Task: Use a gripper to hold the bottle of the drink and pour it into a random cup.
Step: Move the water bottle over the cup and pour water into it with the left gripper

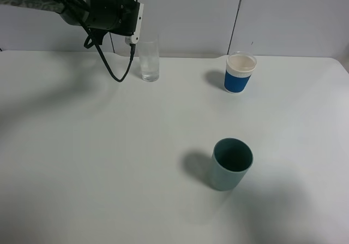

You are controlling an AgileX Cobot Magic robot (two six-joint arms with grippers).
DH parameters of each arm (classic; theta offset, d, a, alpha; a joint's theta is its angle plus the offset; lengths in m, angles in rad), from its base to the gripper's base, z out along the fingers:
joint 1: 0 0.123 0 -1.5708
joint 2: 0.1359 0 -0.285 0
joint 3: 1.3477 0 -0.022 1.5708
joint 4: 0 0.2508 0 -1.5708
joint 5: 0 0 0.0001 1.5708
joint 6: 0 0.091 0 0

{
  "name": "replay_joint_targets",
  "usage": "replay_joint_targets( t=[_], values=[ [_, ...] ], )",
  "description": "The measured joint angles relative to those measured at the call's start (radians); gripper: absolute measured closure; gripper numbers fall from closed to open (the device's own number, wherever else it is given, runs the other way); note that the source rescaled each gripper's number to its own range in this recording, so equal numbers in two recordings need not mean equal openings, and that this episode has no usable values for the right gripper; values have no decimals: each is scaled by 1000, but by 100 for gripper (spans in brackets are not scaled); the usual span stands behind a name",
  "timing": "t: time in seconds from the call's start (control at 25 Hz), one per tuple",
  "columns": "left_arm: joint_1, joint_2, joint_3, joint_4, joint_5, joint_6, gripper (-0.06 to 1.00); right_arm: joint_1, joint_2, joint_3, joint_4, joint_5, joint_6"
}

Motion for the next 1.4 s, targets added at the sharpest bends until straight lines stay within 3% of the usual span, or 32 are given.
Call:
replay_joint_targets(
  t=[1.4],
  values=[
    [0,0,0,32,10,26,94,0,0,0,0,0,0]
  ],
)
